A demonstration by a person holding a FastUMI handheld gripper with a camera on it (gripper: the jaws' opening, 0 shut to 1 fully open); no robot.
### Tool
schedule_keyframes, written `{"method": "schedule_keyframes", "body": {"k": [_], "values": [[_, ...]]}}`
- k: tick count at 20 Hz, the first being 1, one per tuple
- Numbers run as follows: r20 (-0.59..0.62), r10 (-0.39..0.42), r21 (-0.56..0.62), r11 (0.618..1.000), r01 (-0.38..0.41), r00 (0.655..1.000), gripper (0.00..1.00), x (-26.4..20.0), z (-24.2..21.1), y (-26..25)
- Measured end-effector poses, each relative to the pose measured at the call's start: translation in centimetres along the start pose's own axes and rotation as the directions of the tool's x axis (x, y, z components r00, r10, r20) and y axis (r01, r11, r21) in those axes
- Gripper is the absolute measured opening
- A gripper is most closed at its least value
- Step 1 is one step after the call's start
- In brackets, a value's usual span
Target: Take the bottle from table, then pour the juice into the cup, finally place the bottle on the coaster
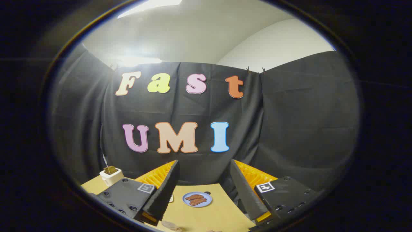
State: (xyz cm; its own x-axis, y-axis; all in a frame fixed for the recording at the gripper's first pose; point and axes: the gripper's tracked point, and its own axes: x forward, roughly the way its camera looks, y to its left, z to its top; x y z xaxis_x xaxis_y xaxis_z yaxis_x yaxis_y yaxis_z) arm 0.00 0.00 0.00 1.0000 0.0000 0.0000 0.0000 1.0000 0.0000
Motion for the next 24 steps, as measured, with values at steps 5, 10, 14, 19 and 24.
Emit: {"method": "schedule_keyframes", "body": {"k": [5,10,14,19,24], "values": [[-0.001,0.014,0.011,1.000,-0.014,1.000,0.98,-0.1,-0.4,0.4],[-0.009,0.031,0.018,0.999,-0.031,0.999,0.98,-0.3,-1.2,1.1],[-0.017,0.045,0.026,0.999,-0.045,0.999,0.98,-0.4,-2.1,1.7],[-0.054,0.063,0.057,0.997,-0.060,0.997,0.98,-0.8,-5.0,2.7],[-0.105,0.093,0.088,0.993,-0.083,0.990,0.98,-2.2,-11.2,4.9]]}}
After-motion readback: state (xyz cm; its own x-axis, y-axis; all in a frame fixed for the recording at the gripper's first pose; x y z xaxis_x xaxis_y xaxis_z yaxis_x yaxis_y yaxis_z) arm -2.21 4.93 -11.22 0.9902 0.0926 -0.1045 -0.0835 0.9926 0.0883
